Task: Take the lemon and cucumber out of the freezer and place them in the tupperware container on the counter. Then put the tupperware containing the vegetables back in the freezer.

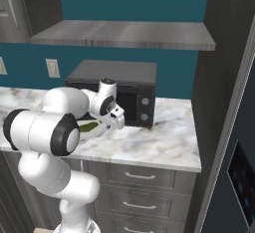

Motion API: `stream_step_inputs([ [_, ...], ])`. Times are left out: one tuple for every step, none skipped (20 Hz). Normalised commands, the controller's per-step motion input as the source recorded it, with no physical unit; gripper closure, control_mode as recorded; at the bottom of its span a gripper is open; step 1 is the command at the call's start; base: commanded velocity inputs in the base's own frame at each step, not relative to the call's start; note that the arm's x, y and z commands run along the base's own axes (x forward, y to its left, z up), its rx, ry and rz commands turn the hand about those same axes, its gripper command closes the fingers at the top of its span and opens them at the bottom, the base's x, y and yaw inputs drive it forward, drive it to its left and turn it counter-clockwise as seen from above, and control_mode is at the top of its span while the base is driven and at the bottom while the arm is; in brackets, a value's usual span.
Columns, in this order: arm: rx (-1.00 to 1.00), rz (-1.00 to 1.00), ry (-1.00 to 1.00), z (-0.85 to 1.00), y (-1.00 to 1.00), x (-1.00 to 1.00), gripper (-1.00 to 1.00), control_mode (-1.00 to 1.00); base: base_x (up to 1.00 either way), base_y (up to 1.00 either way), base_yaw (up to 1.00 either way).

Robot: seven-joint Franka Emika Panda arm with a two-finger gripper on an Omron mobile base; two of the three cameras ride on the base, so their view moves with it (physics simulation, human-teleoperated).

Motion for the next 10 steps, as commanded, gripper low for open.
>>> stream_step_inputs([
  [0.06,0.0,0.1,0.0,0.0,0.0,1.0,-1.0,0.0,0.0,0.0],
  [0.05,0.0,0.11,0.0,0.0,0.0,1.0,-1.0,0.0,0.0,0.0],
  [0.03,0.0,0.09,0.0,0.0,0.0,1.0,-1.0,0.0,0.0,0.0],
  [0.0,0.0,0.09,-0.05,0.0,0.0,1.0,-1.0,0.0,0.0,0.0],
  [0.0,0.0,0.09,-0.12,0.0,0.0,1.0,-1.0,0.0,0.0,0.0],
  [0.0,0.0,0.06,-0.26,0.0,0.0,1.0,-1.0,0.0,0.0,0.0],
  [0.0,0.0,0.04,-0.35,0.0,0.0,1.0,-1.0,0.0,0.0,0.0],
  [0.0,0.0,0.01,-0.41,0.0,-0.11,1.0,-1.0,0.0,0.0,0.0],
  [0.0,0.01,0.0,-0.6,0.0,-0.4,1.0,-1.0,0.0,0.0,0.0],
  [-0.02,0.03,0.0,-0.7,0.0,-0.65,1.0,-1.0,0.0,0.0,0.0],
])
